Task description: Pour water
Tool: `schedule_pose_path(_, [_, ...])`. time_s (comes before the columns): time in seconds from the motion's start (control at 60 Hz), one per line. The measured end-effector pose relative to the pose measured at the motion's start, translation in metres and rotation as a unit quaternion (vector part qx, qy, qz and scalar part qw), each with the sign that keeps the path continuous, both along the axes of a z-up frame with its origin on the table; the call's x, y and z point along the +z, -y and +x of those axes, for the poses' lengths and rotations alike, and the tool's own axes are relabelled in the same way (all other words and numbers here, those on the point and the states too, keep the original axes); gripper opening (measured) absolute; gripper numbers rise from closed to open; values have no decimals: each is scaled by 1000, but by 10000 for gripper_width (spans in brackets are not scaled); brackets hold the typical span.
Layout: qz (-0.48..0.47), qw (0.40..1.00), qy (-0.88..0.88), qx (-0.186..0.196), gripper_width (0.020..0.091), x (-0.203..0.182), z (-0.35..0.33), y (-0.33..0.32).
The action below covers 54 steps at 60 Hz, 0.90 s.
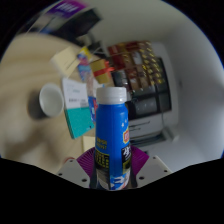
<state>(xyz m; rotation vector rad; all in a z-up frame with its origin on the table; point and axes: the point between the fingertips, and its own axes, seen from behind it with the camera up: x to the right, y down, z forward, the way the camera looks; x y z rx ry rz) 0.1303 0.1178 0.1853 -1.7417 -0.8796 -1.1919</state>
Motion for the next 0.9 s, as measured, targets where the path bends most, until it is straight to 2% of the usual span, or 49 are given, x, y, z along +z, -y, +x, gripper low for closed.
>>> schedule_pose_path(0.083, [-37,987,154,27,468,4,-2,-26])
schedule_pose_path(0.1, [-54,982,180,34,468,22,4,-10])
schedule_pose_path(0.133, [-63,972,223,47,468,11,-2,-31])
schedule_pose_path(0.283, [-97,919,374,84,468,20,-10,-48])
schedule_pose_path(0.4, [-115,892,421,114,469,12,-23,-53])
schedule_pose_path(0.55, [-117,890,423,128,467,4,-30,-53])
schedule_pose_path(0.633, [-87,918,361,137,469,11,-35,-57])
schedule_pose_path(0.7, [-26,962,246,118,468,39,-33,-62])
schedule_pose_path(0.767, [51,993,52,97,469,65,-26,-61])
schedule_pose_path(0.867, [174,953,-239,66,468,94,-2,-35])
schedule_pose_path(0.9, [181,933,-306,51,473,99,9,-45])
